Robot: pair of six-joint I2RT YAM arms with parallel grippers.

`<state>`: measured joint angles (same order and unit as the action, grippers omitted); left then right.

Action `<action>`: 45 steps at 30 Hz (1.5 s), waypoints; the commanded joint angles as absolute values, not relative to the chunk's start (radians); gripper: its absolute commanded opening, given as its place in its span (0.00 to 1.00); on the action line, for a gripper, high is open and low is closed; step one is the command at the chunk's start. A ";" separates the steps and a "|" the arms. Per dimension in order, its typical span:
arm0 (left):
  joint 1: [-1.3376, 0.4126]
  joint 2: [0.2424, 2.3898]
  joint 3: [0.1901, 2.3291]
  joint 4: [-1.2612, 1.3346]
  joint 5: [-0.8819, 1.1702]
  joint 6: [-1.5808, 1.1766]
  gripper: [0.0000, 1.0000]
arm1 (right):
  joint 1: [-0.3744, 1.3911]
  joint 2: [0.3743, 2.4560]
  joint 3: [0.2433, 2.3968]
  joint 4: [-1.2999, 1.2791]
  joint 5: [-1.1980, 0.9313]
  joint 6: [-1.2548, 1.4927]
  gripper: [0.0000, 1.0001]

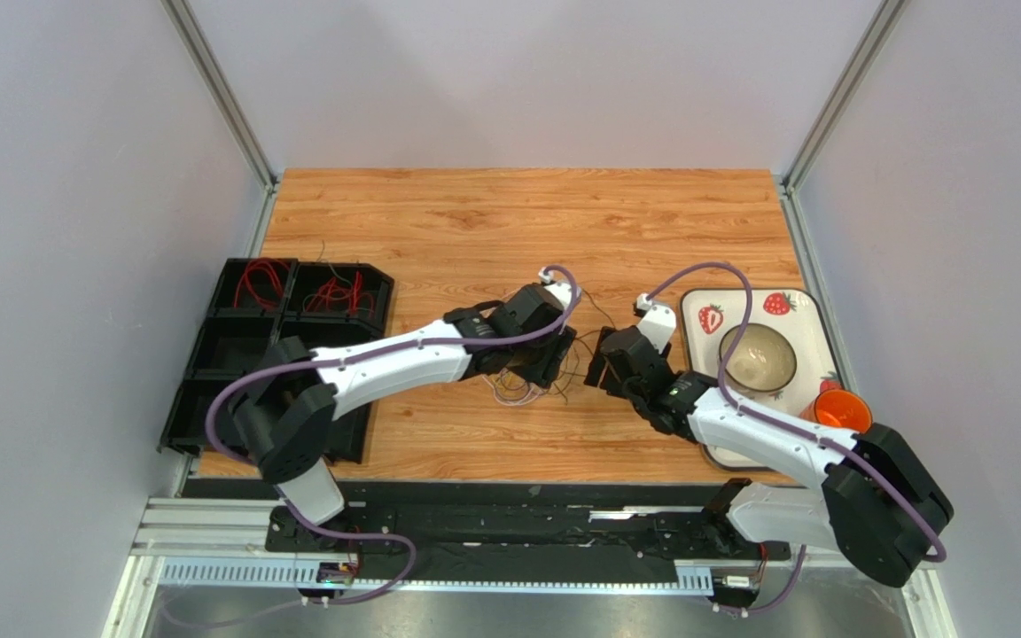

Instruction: Untangle the cables

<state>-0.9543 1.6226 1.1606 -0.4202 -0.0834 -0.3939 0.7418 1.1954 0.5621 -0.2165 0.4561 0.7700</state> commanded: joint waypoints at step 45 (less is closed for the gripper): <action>-0.983 1.991 1.410 -0.337 -0.207 -0.394 0.00 | 0.732 1.161 0.549 -0.190 0.506 0.805 0.69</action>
<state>-0.9760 2.0102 1.3479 -0.2836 -0.1940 -0.3889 0.7361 1.1511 0.5056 -0.2199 0.4950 0.8104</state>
